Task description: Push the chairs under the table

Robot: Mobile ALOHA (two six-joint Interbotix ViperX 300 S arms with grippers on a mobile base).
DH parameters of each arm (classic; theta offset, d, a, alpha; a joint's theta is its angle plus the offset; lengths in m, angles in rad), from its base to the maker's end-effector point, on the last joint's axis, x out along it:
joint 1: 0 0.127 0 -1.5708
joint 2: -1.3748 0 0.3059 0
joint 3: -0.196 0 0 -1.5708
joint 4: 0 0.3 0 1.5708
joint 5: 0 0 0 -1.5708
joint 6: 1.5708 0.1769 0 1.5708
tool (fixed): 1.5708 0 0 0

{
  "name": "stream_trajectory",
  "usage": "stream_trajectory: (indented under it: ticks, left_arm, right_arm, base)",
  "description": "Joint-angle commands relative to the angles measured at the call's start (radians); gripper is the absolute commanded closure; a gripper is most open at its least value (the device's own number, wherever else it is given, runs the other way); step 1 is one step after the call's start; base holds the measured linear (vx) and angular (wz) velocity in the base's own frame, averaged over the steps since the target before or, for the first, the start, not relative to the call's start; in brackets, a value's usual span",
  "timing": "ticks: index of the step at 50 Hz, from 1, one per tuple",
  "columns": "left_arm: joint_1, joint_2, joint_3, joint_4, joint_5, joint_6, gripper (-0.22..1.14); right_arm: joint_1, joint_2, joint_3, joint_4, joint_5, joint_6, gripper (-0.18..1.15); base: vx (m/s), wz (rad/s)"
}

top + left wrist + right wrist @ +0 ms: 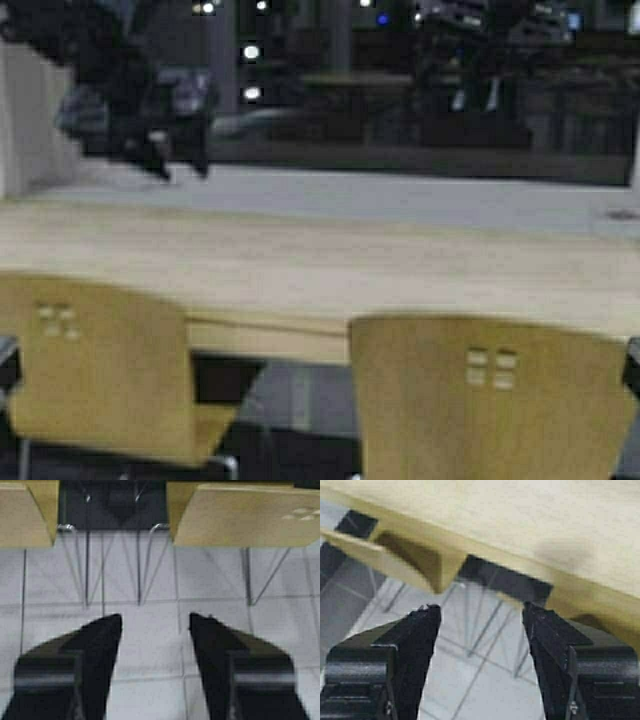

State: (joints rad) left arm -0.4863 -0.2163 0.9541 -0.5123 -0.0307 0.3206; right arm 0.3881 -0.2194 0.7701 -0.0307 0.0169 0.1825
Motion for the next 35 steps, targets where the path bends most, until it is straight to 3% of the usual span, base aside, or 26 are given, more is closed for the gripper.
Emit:
stream_trajectory:
  ticks: [1, 20, 35]
  left_arm:
    - [0.021, -0.048, -0.067, 0.028, 0.029, 0.005, 0.10]
    - [0.055, -0.035, -0.054, 0.143, 0.098, 0.002, 0.10]
    - [0.057, -0.015, -0.075, 0.144, 0.109, -0.002, 0.10]
  right_arm:
    - [0.002, -0.002, -0.028, -0.006, -0.009, -0.006, 0.10]
    - [-0.006, -0.009, -0.040, -0.008, -0.009, -0.006, 0.10]
    - [-0.006, -0.012, -0.032, -0.006, 0.011, 0.002, 0.10]
  base:
    - [-0.26, 0.11]
    - [-0.30, 0.17]
    - [-0.29, 0.32]
